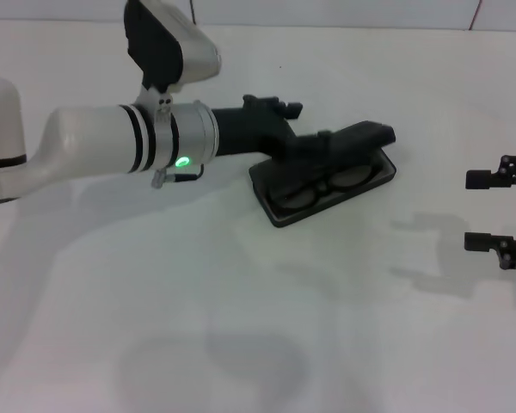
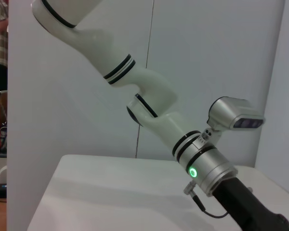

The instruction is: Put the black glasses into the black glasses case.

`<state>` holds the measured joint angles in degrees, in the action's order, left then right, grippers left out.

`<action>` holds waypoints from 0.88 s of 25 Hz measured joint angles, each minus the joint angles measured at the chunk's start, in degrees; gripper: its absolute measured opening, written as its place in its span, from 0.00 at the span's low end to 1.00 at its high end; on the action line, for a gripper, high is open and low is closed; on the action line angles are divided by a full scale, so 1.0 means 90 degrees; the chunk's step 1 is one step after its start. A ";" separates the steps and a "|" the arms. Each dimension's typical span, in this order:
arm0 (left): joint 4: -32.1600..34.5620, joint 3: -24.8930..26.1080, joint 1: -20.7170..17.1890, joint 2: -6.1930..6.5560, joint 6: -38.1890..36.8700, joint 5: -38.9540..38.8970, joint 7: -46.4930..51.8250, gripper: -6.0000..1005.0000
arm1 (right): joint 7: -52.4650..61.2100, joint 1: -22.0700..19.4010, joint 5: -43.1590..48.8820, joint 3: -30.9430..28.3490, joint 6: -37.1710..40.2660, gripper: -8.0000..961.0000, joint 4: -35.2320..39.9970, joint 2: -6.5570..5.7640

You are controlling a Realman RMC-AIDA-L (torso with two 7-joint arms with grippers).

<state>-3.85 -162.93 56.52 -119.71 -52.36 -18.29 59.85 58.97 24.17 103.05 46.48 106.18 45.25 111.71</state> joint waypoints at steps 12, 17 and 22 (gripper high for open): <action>0.0386 0.0004 -0.0212 -0.0028 -0.0148 -0.0052 -0.0912 0.68 | 0.0001 -0.0006 0.0017 -0.0049 -0.0033 0.66 -0.0047 0.0001; 0.0177 0.0007 -0.0517 0.0039 -0.2004 -0.0418 -0.1582 0.68 | 0.0000 0.0116 -0.0089 -0.0051 -0.0145 0.66 -0.0125 0.0097; -0.0608 0.0005 -0.0953 0.0114 -0.4261 -0.0420 -0.1748 0.68 | -0.0118 0.0471 -0.0105 -0.0042 -0.0324 0.66 -0.0595 0.0196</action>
<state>-9.32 -162.89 47.93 -118.69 -90.71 -22.08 44.12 57.91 28.41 102.10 46.10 103.26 39.90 113.47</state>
